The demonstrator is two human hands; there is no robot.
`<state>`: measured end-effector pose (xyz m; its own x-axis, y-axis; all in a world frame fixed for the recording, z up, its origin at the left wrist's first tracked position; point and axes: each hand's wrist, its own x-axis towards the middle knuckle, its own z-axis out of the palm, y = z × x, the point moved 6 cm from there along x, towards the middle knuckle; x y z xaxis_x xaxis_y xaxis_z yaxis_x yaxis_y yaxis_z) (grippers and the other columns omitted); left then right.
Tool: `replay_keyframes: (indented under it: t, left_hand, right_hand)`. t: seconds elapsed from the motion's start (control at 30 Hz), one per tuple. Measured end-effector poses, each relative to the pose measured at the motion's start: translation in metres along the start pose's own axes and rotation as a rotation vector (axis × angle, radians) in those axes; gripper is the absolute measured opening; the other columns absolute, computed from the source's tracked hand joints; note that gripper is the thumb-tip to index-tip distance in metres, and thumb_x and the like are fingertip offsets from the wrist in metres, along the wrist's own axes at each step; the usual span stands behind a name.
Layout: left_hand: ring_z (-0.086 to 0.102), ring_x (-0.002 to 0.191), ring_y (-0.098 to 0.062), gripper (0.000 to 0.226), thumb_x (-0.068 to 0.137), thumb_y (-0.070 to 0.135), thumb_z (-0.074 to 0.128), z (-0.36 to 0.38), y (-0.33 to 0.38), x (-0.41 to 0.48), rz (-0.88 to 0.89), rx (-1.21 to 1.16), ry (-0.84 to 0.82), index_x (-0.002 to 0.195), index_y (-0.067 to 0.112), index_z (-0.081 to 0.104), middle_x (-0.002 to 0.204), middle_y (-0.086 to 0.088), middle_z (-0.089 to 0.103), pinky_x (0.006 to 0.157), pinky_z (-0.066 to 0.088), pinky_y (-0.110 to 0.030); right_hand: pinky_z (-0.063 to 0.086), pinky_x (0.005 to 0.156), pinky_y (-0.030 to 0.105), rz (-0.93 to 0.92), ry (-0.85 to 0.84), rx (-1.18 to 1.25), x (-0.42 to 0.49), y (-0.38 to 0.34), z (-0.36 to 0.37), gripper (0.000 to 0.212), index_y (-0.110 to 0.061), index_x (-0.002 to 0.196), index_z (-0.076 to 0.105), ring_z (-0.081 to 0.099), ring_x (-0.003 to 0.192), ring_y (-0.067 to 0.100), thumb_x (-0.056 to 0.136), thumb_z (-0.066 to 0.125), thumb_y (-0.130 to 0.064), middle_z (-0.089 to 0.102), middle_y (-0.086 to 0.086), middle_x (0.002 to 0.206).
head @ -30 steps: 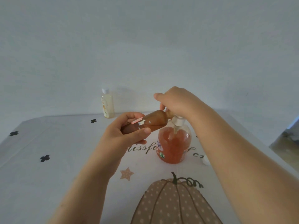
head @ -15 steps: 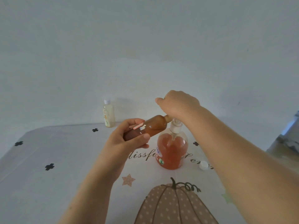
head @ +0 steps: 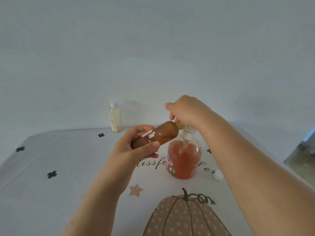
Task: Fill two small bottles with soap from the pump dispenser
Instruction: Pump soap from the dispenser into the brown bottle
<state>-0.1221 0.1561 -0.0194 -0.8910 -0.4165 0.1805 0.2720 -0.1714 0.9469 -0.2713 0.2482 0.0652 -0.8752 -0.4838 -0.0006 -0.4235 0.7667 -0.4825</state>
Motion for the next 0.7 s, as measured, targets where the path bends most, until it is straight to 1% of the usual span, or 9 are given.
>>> replay_keyframes:
  t: [0.07, 0.17, 0.23, 0.37, 0.43, 0.5, 0.6, 0.7]
  left_hand:
    - [0.064, 0.076, -0.024, 0.035, 0.068, 0.008, 0.075, -0.001, -0.002, 0.001, -0.001, 0.01, 0.002, 0.102, 0.015, 0.07, 0.085, -0.007, 0.067, 0.076, 0.055, -0.032]
    - [0.064, 0.074, -0.023, 0.036, 0.067, 0.008, 0.075, -0.004, -0.007, 0.004, -0.019, 0.006, 0.006, 0.101, 0.015, 0.069, 0.086, -0.005, 0.069, 0.078, 0.054, -0.036]
    - [0.063, 0.075, -0.024, 0.037, 0.066, 0.007, 0.074, -0.005, -0.01, 0.006, -0.031, 0.001, -0.005, 0.102, 0.012, 0.068, 0.087, -0.006, 0.067, 0.077, 0.053, -0.036]
    - [0.063, 0.076, -0.023, 0.032, 0.066, 0.006, 0.073, -0.004, -0.011, 0.005, -0.044, -0.035, -0.024, 0.097, 0.016, 0.07, 0.084, -0.005, 0.067, 0.074, 0.054, -0.033]
    - [0.063, 0.076, -0.023, 0.031, 0.066, 0.005, 0.073, -0.003, -0.011, 0.004, -0.045, -0.04, -0.028, 0.095, 0.018, 0.072, 0.084, -0.006, 0.067, 0.074, 0.054, -0.033]
    - [0.063, 0.075, -0.023, 0.033, 0.066, 0.004, 0.073, -0.002, -0.01, 0.004, -0.046, -0.051, -0.025, 0.097, 0.016, 0.071, 0.085, -0.006, 0.067, 0.073, 0.055, -0.031]
    - [0.062, 0.075, -0.022, 0.04, 0.066, 0.004, 0.072, -0.001, -0.009, 0.004, -0.049, -0.066, -0.018, 0.105, 0.009, 0.066, 0.086, -0.007, 0.066, 0.071, 0.055, -0.028]
    - [0.063, 0.075, -0.021, 0.043, 0.067, 0.005, 0.072, 0.0, -0.006, 0.002, -0.048, -0.072, -0.014, 0.109, 0.007, 0.064, 0.087, -0.006, 0.067, 0.071, 0.055, -0.028]
  right_hand:
    - [0.054, 0.09, 0.038, -0.003, -0.002, 0.011, 0.002, 0.002, 0.003, 0.037, -0.012, 0.097, 0.072, 0.072, 0.088, 0.027, 0.097, 0.044, -0.037, 0.077, 0.005, 0.085]
    - [0.055, 0.092, 0.041, 0.007, -0.04, 0.004, 0.007, 0.008, 0.012, 0.03, -0.014, 0.093, 0.074, 0.073, 0.085, 0.028, 0.089, 0.047, -0.028, 0.077, 0.004, 0.084]
    - [0.055, 0.093, 0.042, 0.025, -0.068, -0.004, 0.011, 0.009, 0.016, 0.028, -0.015, 0.091, 0.075, 0.073, 0.085, 0.029, 0.085, 0.049, -0.024, 0.077, 0.005, 0.084]
    - [0.055, 0.092, 0.041, 0.016, -0.058, 0.01, 0.01, 0.009, 0.015, 0.027, -0.019, 0.084, 0.076, 0.071, 0.086, 0.029, 0.083, 0.05, -0.025, 0.077, 0.004, 0.087]
    - [0.055, 0.091, 0.04, 0.012, -0.055, 0.018, 0.009, 0.009, 0.015, 0.027, -0.019, 0.085, 0.076, 0.071, 0.086, 0.028, 0.084, 0.05, -0.026, 0.077, 0.003, 0.088]
    - [0.055, 0.09, 0.039, 0.01, -0.045, 0.024, 0.008, 0.009, 0.014, 0.028, -0.018, 0.088, 0.075, 0.07, 0.085, 0.027, 0.086, 0.049, -0.028, 0.076, 0.003, 0.088]
    - [0.055, 0.089, 0.037, 0.005, -0.026, 0.03, 0.008, 0.008, 0.013, 0.03, -0.016, 0.091, 0.075, 0.07, 0.085, 0.026, 0.089, 0.049, -0.031, 0.076, 0.002, 0.088]
    - [0.054, 0.087, 0.036, -0.001, 0.01, 0.015, 0.006, 0.006, 0.007, 0.03, -0.015, 0.093, 0.073, 0.07, 0.085, 0.025, 0.092, 0.048, -0.031, 0.075, 0.002, 0.089]
